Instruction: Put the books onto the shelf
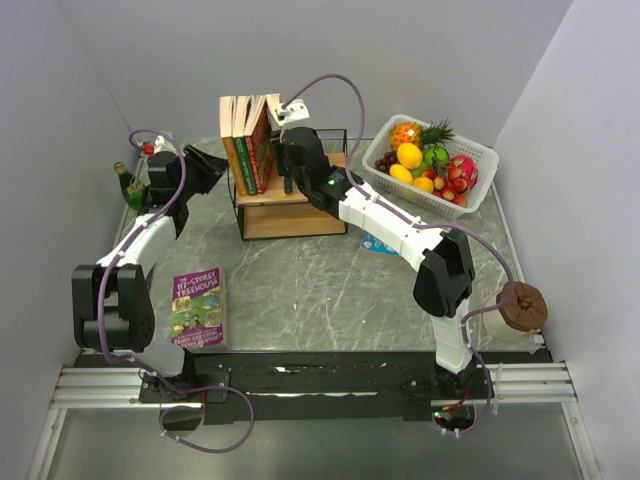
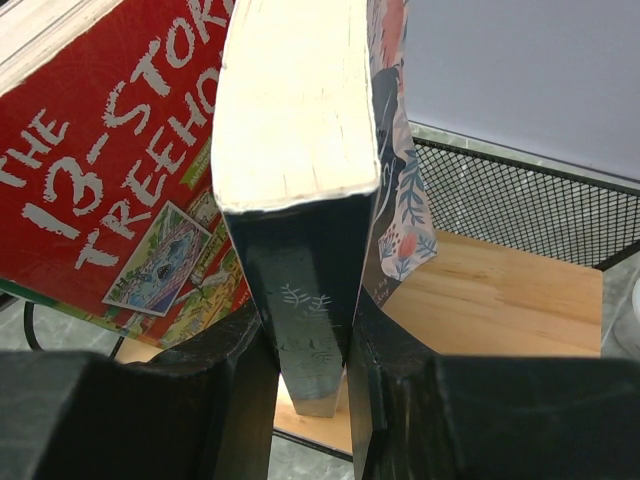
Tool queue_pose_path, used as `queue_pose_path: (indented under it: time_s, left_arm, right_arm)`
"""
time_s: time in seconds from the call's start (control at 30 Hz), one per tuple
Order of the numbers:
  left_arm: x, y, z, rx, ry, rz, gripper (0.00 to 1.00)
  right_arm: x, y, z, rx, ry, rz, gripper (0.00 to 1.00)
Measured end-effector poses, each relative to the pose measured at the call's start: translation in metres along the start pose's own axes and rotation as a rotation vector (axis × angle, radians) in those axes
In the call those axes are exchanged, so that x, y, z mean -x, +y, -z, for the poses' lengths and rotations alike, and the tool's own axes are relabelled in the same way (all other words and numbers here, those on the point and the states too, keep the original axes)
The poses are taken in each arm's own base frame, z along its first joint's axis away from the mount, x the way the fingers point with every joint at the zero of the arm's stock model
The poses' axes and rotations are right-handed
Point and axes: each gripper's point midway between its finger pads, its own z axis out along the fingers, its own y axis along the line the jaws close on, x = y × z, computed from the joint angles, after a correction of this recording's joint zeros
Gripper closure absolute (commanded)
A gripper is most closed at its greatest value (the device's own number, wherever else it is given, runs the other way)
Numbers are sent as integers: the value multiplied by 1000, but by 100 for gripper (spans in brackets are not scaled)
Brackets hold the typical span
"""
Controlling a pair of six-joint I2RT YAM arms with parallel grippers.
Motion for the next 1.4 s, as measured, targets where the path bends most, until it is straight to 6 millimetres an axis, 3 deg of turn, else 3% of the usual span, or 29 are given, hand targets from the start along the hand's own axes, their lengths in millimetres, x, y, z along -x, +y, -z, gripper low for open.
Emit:
queue_pose_path:
  time_s: [0.57,0.7,0.97,1.17,1.4]
  left_arm:
    - [-4,6,-4,8,15,8,53]
    - [-7,8,-6,10,23,15,53]
    - [-12,6,-7,5,35,13,53]
    - [-13,5,-7,3,38,13,52]
    - [-13,5,-7,2,42,13,52]
  right_arm:
    - [-7,10,5,13,1,9,57]
    - [-12,14,7,23,11,13,42]
    - [-24,16,9,31,35,23,35]
    - [-23,15,21,37,35,33,32]
    - [3,8,48,41,-17,23,28]
